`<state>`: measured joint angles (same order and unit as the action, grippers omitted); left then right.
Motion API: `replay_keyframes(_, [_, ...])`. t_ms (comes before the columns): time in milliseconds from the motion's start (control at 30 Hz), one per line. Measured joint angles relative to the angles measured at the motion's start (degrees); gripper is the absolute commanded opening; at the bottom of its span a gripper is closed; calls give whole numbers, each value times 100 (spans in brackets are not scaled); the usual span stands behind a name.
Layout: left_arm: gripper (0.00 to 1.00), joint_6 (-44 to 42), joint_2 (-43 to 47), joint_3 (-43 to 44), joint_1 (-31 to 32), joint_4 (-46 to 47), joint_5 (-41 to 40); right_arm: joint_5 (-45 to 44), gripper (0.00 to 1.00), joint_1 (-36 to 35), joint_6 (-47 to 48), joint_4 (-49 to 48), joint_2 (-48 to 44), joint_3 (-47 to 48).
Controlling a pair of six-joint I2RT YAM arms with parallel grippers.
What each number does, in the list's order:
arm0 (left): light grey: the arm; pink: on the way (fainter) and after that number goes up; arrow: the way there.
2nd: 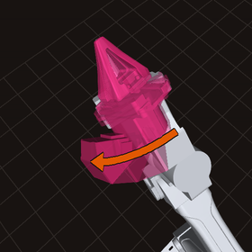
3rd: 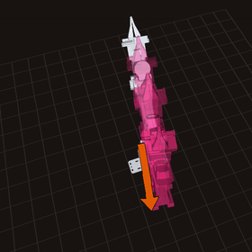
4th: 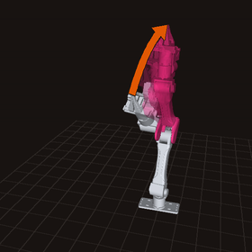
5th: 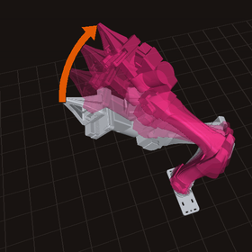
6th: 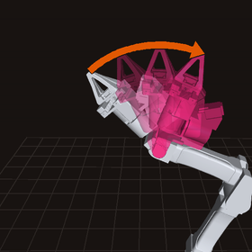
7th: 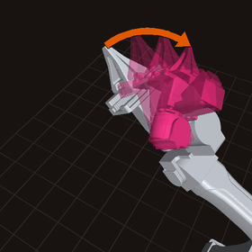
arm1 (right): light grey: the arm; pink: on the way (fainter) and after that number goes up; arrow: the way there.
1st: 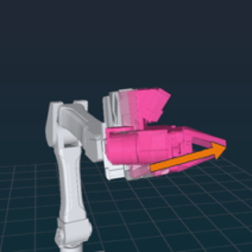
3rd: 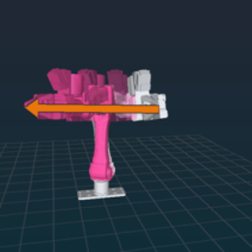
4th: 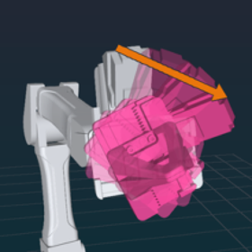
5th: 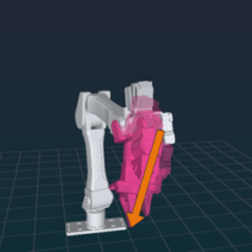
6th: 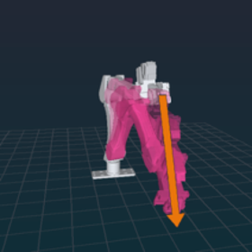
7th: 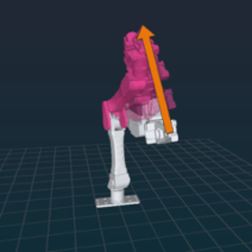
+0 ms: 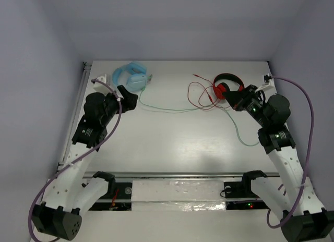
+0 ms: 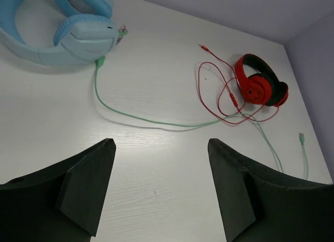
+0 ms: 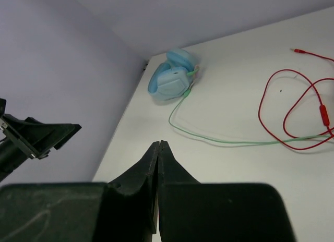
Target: Wrap the headphones
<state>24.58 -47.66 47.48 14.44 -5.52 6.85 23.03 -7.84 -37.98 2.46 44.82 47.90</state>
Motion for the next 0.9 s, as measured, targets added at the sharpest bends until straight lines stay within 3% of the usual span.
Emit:
replay_keyframes(133, [22, -221, -767, 894, 15, -356, -382, -219, 0, -227, -2, -160, 420, -9])
replay_keyframes(233, [0, -382, -1462, 1683, 15, -544, -896, -415, 0, -431, 7, -212, 682, -37])
replay_keyframes(500, [1, -516, -3071, 2100, -535, -588, -1731, -608, 0, -927, 111, -588, 802, -407])
replay_keyframes(600, [13, -581, -3928, 2339, -1005, -634, -1884, -616, 0, -1014, 142, -678, 802, -503])
replay_keyframes(633, [28, -627, -4212, 2461, -1132, -627, -1978, -638, 0, -1045, 164, -680, 802, -522])
replay_keyframes(700, [39, -752, -4666, 2638, -1349, -588, -2120, -675, 0, -1080, 190, -682, 780, -538])
replay_keyframes(733, [50, -813, -4846, 2717, -1432, -581, -2170, -675, 0, -1108, 203, -699, 763, -549])
replay_keyframes(900, [64, -1158, -5694, 3397, -1517, -603, -2201, -654, 0, -1139, 223, -772, 715, -553])
